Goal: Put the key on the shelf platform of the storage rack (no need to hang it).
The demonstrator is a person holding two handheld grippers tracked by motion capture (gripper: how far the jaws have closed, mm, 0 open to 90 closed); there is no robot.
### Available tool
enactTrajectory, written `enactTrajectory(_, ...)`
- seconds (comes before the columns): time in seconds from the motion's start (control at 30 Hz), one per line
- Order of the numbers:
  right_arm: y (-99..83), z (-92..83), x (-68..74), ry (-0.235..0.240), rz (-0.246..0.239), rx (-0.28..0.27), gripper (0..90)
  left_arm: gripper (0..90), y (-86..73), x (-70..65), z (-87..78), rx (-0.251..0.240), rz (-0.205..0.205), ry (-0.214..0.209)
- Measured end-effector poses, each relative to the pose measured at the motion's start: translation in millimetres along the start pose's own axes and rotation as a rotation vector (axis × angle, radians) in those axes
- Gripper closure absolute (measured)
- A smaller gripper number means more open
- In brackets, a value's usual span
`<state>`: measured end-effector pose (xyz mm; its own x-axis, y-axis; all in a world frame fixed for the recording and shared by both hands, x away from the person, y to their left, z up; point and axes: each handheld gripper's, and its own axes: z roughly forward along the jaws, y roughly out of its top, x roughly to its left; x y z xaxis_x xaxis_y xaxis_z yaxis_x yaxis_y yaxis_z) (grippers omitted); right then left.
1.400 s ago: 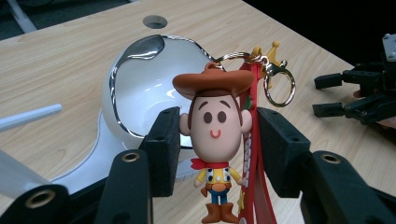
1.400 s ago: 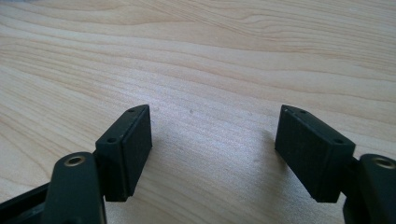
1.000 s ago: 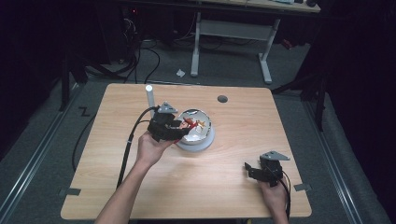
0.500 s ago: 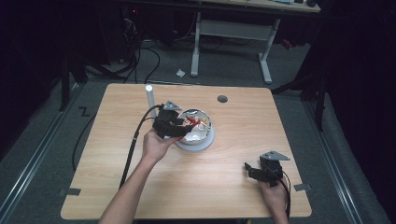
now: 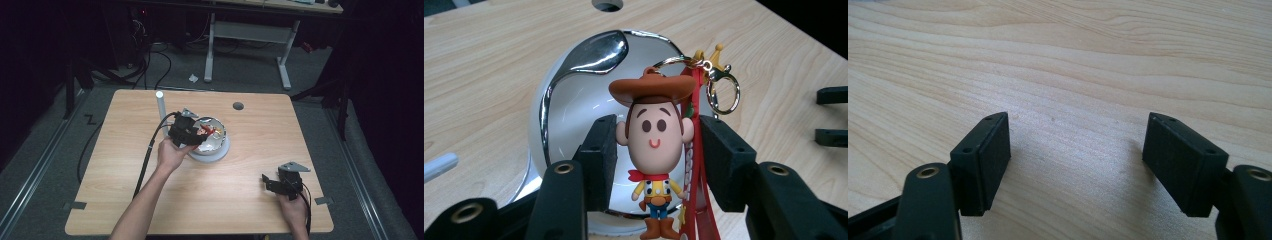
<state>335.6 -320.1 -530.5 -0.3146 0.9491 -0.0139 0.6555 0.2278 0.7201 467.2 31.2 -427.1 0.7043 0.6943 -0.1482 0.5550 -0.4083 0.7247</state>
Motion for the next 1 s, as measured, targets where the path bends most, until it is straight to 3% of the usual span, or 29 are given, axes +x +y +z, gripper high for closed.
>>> enactTrajectory(0.5, 0.0, 0.0, 0.0, 0.0, 0.0, 0.0, 27.5, 52.4, 1.2, 6.2, 23.1, 0.024, -0.045, 0.023)
enactTrajectory(1.0, 0.0, 0.0, 0.0, 0.0, 0.0, 0.0, 27.5, 52.1, 1.4, 5.5, 40.5, 0.059, -0.039, 0.069)
